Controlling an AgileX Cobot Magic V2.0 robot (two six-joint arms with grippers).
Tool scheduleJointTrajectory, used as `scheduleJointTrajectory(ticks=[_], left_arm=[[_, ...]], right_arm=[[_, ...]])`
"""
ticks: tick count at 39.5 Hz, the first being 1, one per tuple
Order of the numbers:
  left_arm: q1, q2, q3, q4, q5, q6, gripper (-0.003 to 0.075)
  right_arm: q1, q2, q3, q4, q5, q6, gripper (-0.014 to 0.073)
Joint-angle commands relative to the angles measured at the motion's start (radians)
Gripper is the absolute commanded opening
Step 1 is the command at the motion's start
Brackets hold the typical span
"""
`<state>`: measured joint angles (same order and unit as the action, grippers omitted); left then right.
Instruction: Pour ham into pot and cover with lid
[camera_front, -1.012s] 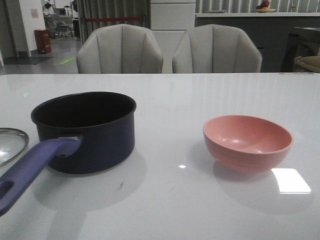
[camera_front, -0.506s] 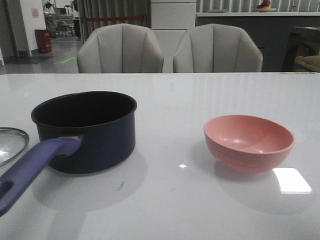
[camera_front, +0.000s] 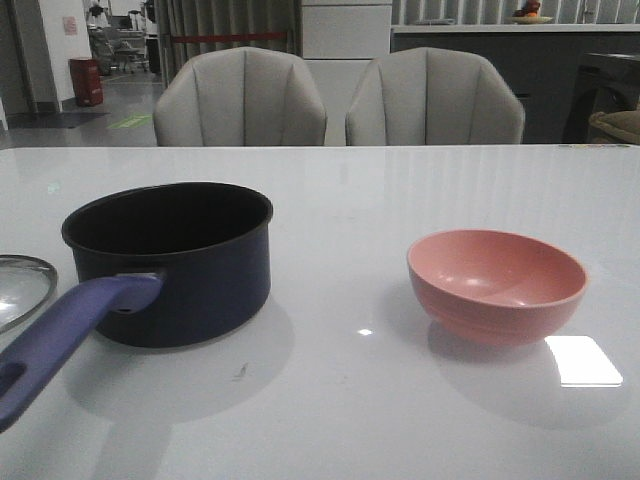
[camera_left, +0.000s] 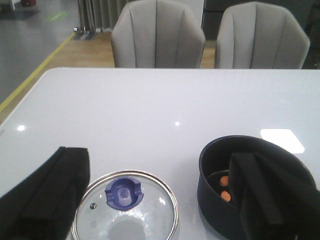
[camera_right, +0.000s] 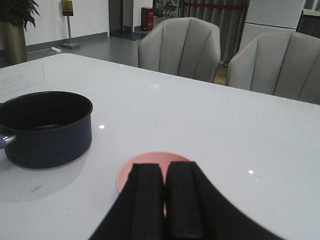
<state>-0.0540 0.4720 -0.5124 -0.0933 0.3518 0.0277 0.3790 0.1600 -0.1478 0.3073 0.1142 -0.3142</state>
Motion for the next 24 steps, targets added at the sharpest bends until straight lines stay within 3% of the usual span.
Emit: scheduleJointTrajectory(ticks=[1, 8, 24], left_arm=[[0.024, 0.095, -0.082, -0.022, -0.013, -0.003, 0.0612], [0.029, 0.294, -0.155, -0.103, 0.061, -0.003, 0.0684], [0.038, 0.732, -0.418, -0.105, 0.267, -0.028, 0.0679]], right_arm=[[0.0, 0.007, -0.027, 0.006, -0.071, -0.011, 0.0165], [0.0, 0.007, -0.027, 0.006, -0.071, -0.011, 0.0165], [0.0, 0.007, -0.027, 0.006, -0.071, -0.011, 0.0165]])
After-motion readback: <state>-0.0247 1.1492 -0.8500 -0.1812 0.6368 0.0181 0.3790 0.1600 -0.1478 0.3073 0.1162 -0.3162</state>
